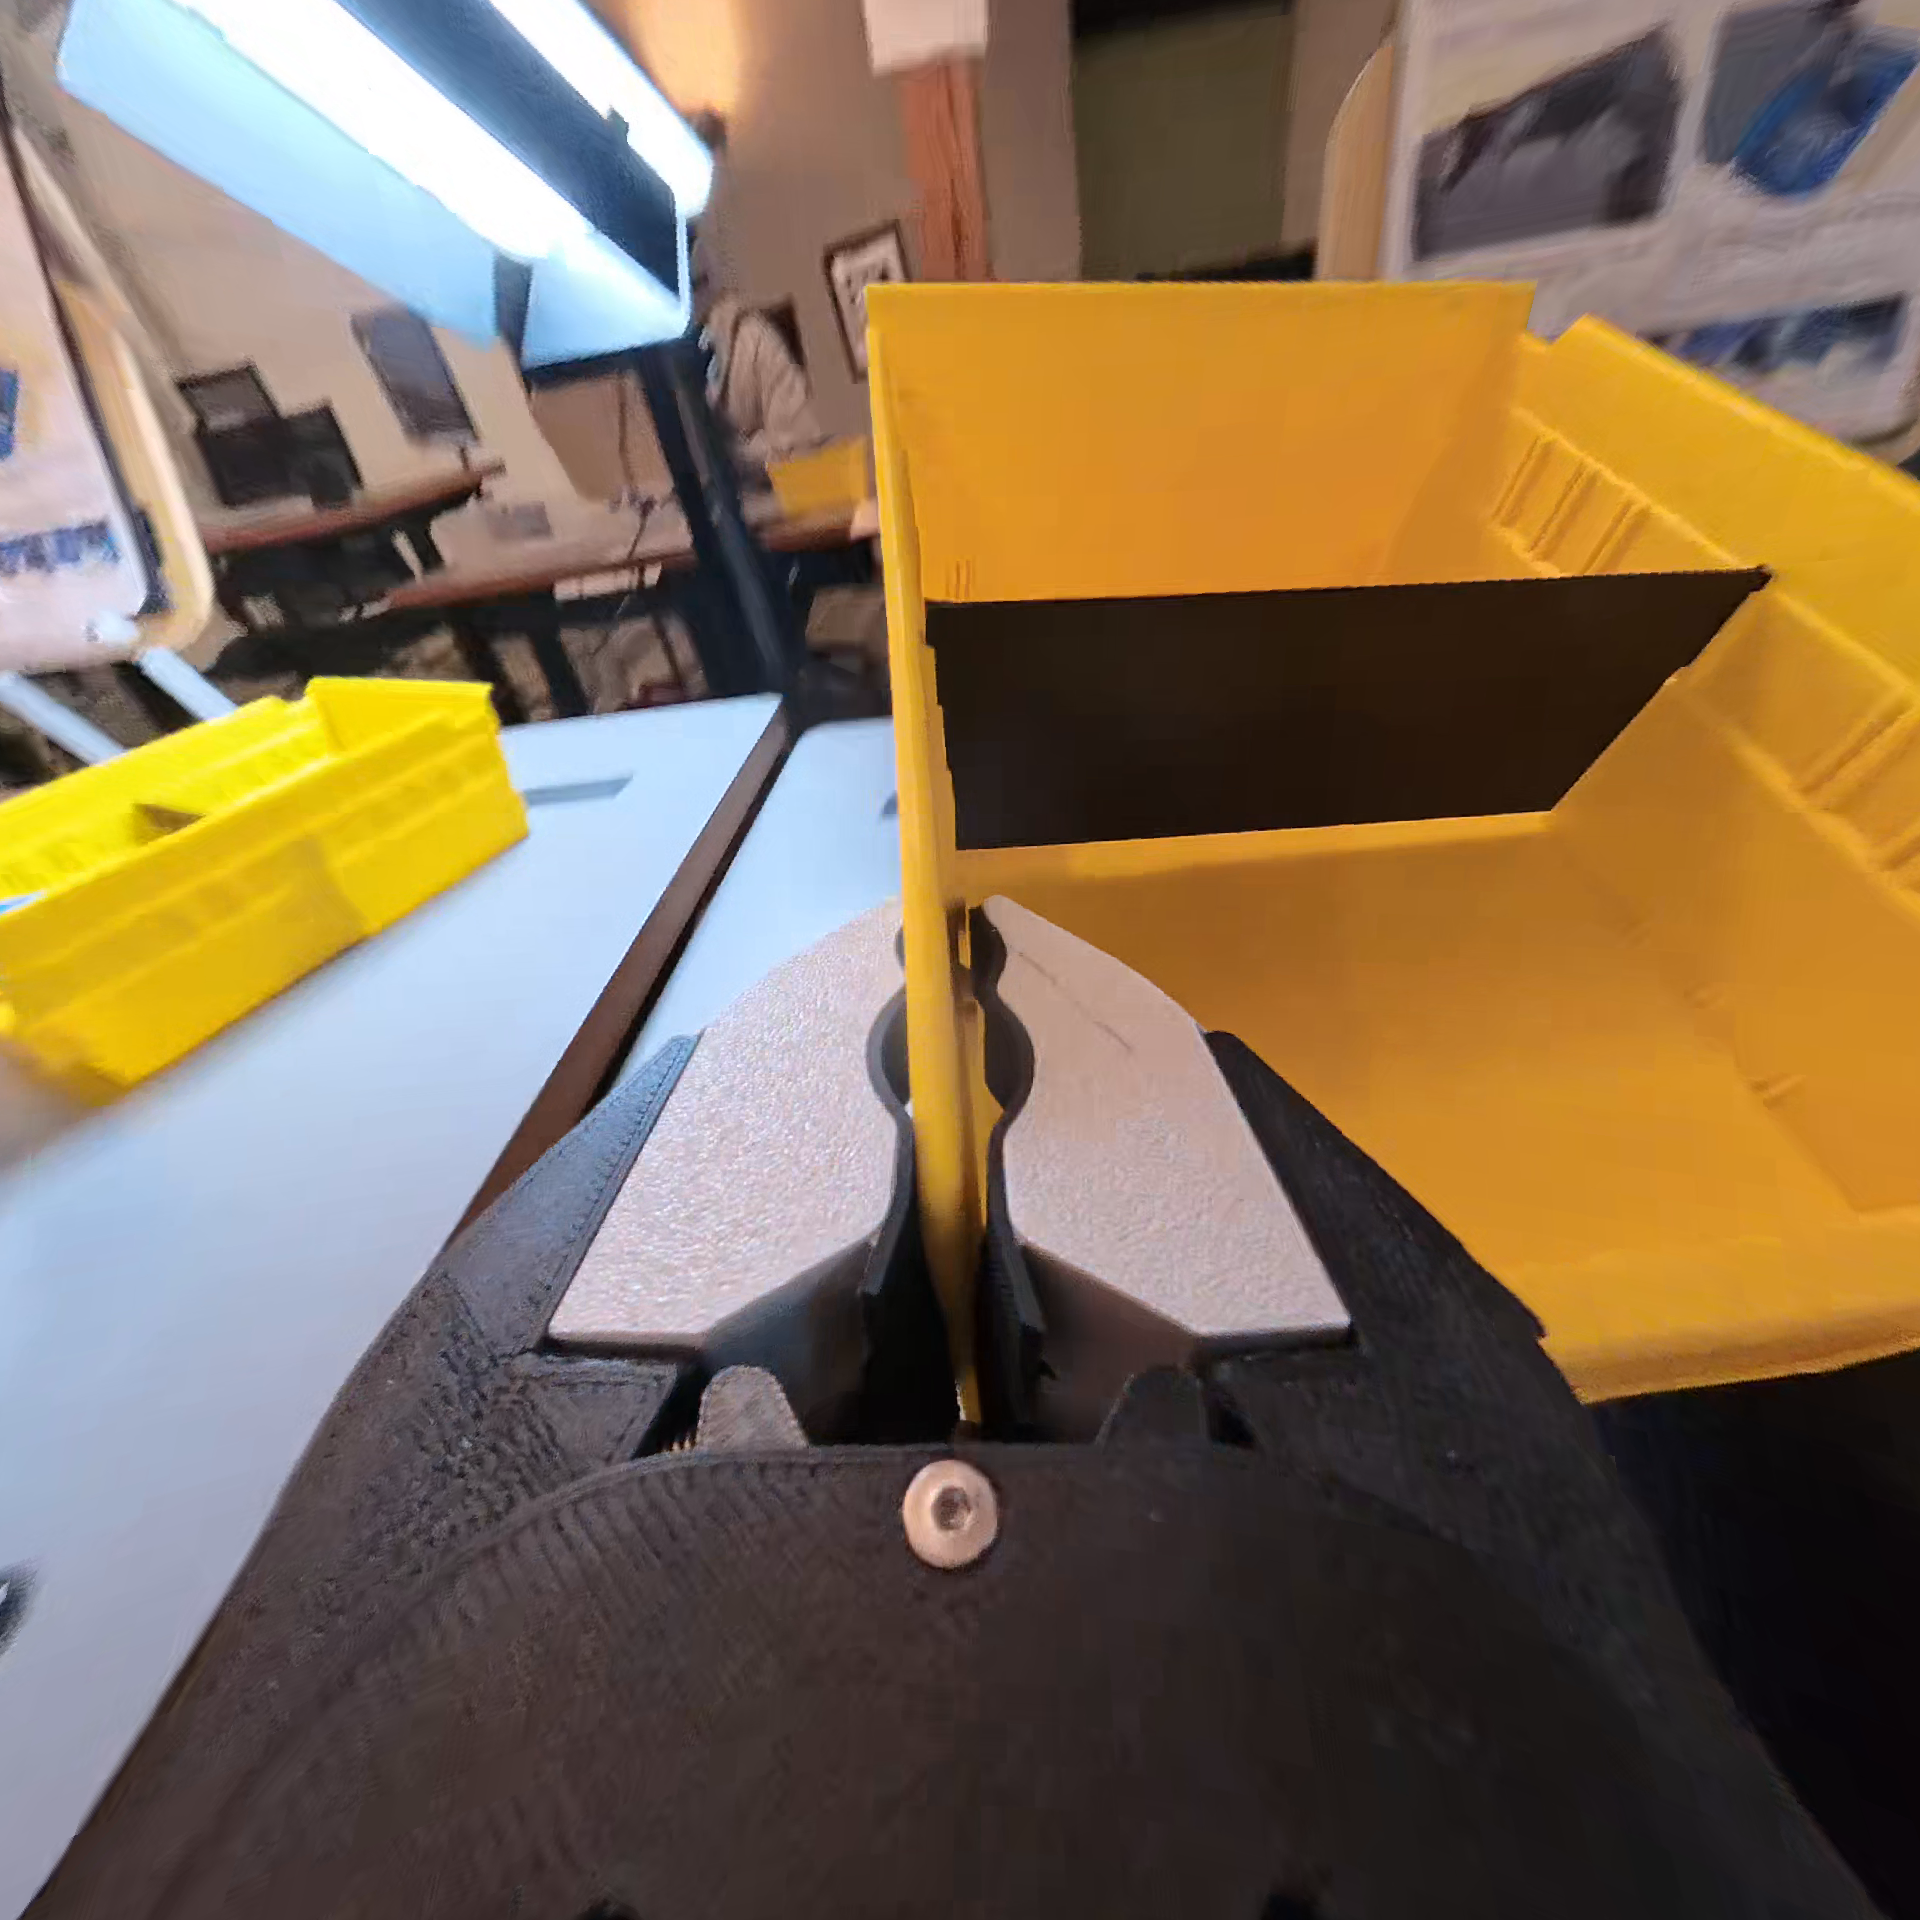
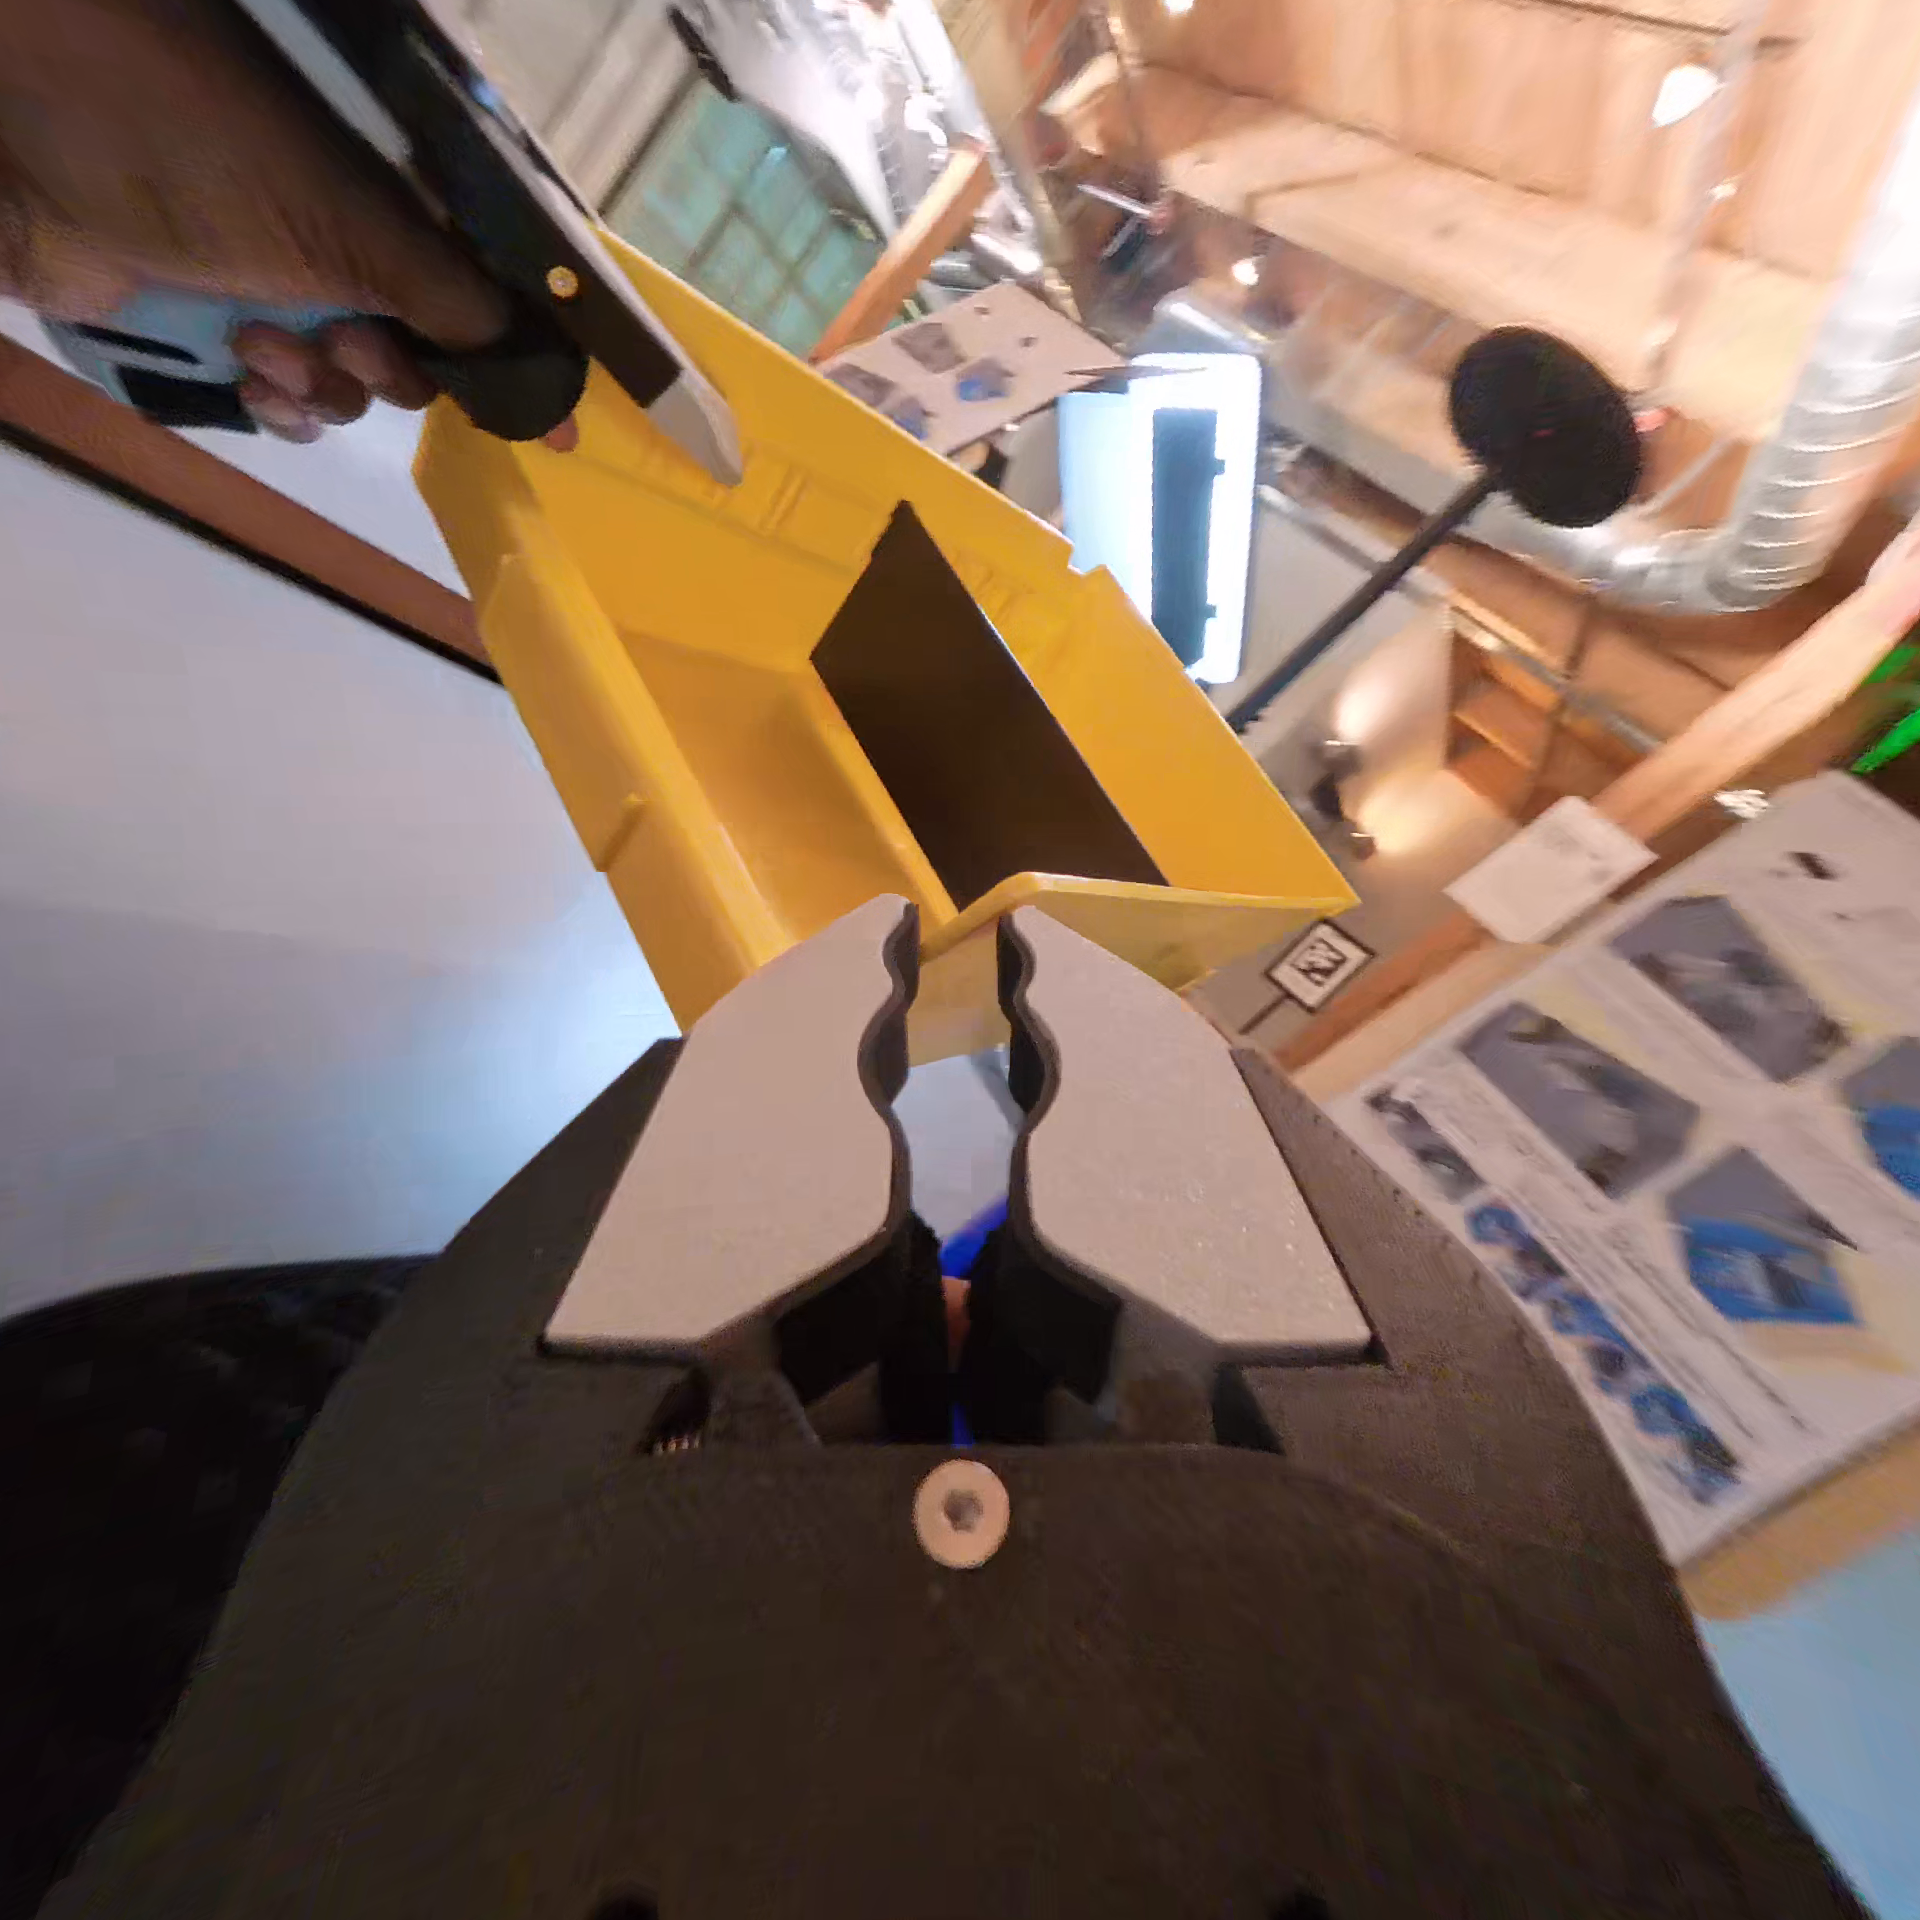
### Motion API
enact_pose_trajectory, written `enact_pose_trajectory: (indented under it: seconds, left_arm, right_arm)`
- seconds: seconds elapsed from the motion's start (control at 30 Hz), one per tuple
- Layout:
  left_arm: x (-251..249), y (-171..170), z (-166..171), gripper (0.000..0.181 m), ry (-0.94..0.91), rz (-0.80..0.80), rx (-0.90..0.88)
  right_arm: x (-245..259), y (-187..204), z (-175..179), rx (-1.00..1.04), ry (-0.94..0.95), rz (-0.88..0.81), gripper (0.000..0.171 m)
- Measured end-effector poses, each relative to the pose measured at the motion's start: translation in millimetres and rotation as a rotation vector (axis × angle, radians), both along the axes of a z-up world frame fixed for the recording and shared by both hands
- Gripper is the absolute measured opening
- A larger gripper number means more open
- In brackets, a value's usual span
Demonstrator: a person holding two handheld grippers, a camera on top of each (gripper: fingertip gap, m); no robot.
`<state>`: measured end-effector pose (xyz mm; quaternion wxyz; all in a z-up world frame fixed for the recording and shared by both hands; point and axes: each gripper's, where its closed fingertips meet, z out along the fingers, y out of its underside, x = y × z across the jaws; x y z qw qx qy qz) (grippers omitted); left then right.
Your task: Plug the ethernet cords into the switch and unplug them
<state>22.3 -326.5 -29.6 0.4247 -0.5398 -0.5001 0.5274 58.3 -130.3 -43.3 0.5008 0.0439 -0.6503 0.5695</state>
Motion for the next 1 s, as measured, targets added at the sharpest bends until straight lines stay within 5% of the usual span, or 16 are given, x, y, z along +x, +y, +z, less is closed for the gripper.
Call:
enact_pose_trajectory:
  seconds: [0.3, 0.53, 0.8, 1.0]
  left_arm:
    - [-18.2, 111.0, 61.3, 0.005, 0.316, -0.186, 0.042]
    - [-74.3, 248.5, 81.0, 0.005, 0.268, -0.504, 0.071]
    - [-119.8, 428.9, 46.2, 0.006, 0.099, -0.761, -0.023]
    - [-137.3, 514.7, -9.4, 0.005, -0.043, -0.846, 0.031]
  right_arm:
    - [7.2, 103.4, 45.1, -0.106, 0.222, -0.216, 0.012]
    - [8.7, 210.9, 67.2, -0.195, 0.281, -0.485, 0.011]
    - [-0.7, 352.7, 31.1, -0.356, 0.152, -0.747, 0.011]
    - [-6.9, 424.9, -1.9, -0.459, 0.036, -0.853, 0.010]
